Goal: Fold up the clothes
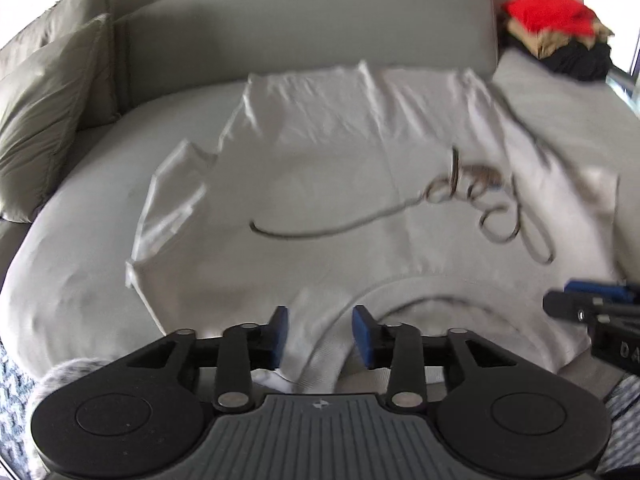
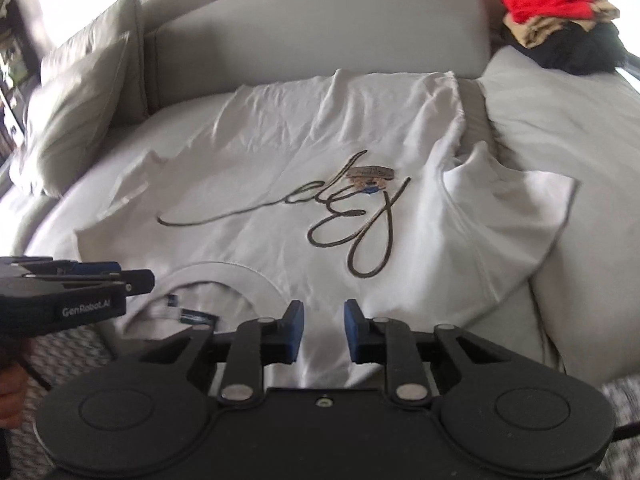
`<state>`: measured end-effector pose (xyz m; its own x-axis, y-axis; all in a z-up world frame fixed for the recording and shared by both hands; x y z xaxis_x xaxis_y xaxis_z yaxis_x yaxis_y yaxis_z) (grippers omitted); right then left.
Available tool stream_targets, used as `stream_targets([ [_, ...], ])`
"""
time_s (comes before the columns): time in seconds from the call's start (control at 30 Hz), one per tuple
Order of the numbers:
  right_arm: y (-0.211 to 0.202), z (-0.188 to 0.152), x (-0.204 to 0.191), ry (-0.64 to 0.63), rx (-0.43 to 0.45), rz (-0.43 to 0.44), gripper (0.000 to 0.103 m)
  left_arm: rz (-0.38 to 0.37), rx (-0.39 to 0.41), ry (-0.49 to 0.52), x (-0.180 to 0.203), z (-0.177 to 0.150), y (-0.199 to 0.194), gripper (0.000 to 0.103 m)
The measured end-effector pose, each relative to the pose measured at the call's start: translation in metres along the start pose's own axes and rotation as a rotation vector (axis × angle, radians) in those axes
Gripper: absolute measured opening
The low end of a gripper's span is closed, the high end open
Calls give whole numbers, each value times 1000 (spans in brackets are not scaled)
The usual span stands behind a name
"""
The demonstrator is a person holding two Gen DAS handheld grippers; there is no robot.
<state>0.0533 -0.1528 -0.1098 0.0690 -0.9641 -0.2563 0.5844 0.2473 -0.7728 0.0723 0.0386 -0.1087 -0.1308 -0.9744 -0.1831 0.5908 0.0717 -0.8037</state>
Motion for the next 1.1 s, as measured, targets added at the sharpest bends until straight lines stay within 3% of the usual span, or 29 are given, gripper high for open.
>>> stream_targets([
  [0.17,-5,-20,1,-26,-26,1,16,-27,-7,58,7,-14,-4,33],
  [0.3,-28,-33,15,63,-115,64,16,-71,-57,36,7,-22,-17,34],
  [0.4,-47,-18,38,192,-44,118,18,-92,-32,35,13,-15,-24,34],
  [0.53,-68,21,89,368,138,96,45,-97,-14,66,26,1,-25,37],
  [0.6,-64,39,128,478,182,44,58,-106,-1,88,35,10,-25,38],
  [0.7,-50,56,174,630,196,32,57,-119,20,105,46,22,-25,40],
  [0.8,-31,69,207,679,216,-2,51,-126,24,103,52,25,-22,40],
  [0.9,-11,77,222,665,207,-6,40,-139,43,116,54,23,-19,40],
  [1.1,17,91,218,532,179,18,40,-144,45,95,51,20,-12,40],
])
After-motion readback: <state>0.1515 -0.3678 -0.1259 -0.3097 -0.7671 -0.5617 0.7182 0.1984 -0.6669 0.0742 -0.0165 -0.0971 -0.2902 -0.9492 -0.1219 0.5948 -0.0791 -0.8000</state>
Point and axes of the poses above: each gripper's, at about its wrist camera, not at the fingertips, and y roughly the way its jaws point, x to its right, z to its top, the point moved 8 cm from there along y, roughly the way its jaws point, and after that the axes turned 8 degrees about y, right-handed, at the moved point
